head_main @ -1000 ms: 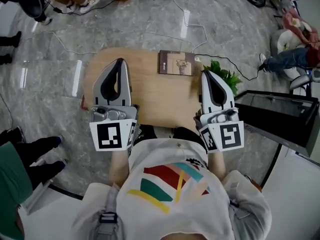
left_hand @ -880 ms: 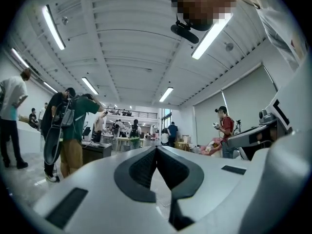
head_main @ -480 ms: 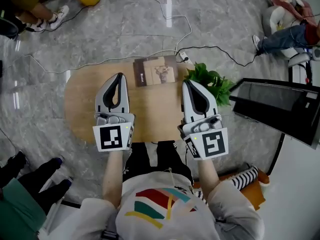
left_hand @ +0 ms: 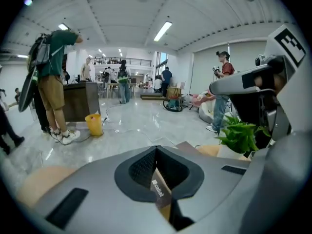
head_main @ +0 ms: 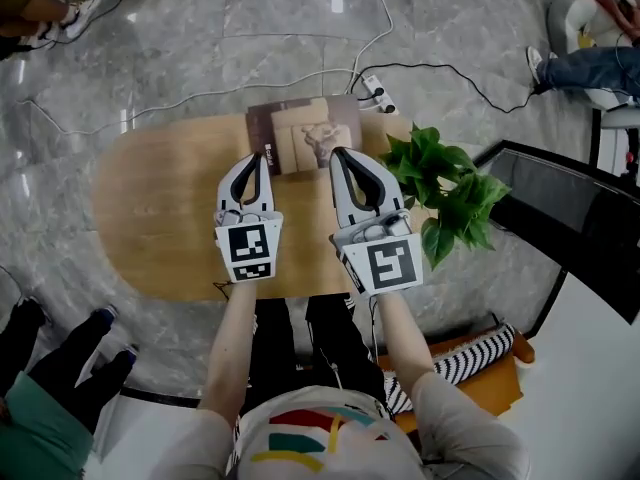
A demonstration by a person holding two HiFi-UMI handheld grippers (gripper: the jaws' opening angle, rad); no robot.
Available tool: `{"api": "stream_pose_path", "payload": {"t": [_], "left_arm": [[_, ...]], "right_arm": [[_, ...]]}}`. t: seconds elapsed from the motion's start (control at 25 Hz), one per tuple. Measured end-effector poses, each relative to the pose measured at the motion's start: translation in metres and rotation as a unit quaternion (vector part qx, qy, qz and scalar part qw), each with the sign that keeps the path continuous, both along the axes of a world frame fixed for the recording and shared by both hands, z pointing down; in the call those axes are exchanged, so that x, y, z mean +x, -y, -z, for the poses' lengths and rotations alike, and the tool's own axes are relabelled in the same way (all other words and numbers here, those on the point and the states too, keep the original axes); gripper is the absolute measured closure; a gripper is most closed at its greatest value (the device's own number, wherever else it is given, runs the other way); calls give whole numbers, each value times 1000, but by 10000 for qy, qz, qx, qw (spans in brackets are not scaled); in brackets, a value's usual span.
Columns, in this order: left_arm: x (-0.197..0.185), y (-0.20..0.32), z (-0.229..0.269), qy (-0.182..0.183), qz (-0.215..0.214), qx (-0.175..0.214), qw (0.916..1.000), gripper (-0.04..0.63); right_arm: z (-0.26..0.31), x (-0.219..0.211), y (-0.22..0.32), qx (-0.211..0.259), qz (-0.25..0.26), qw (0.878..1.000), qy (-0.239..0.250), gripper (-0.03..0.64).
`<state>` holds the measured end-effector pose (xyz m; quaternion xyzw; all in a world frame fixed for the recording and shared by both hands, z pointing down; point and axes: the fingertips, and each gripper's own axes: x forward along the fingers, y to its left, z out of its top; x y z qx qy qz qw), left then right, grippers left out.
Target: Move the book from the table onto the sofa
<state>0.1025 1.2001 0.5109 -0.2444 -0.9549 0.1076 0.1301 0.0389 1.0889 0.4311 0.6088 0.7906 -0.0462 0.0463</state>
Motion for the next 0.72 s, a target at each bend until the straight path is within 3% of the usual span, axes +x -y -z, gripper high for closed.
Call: {"api": "stream_pose_path", "payload": {"t": [0.32, 0.52, 0.72], "left_arm": [[-32, -17, -80, -616, 108, 423, 9972, 589], [-38, -31, -111, -766, 432, 950, 9916, 589], [-42, -40, -130, -962, 492, 989, 9892, 589]], "right_arm": [[-60, -29, -50, 285, 47, 9990, -330, 604], [-83, -43, -62, 471, -18, 9980, -411, 604], [-102, -45, -68, 610, -9, 9969, -489, 604]]}}
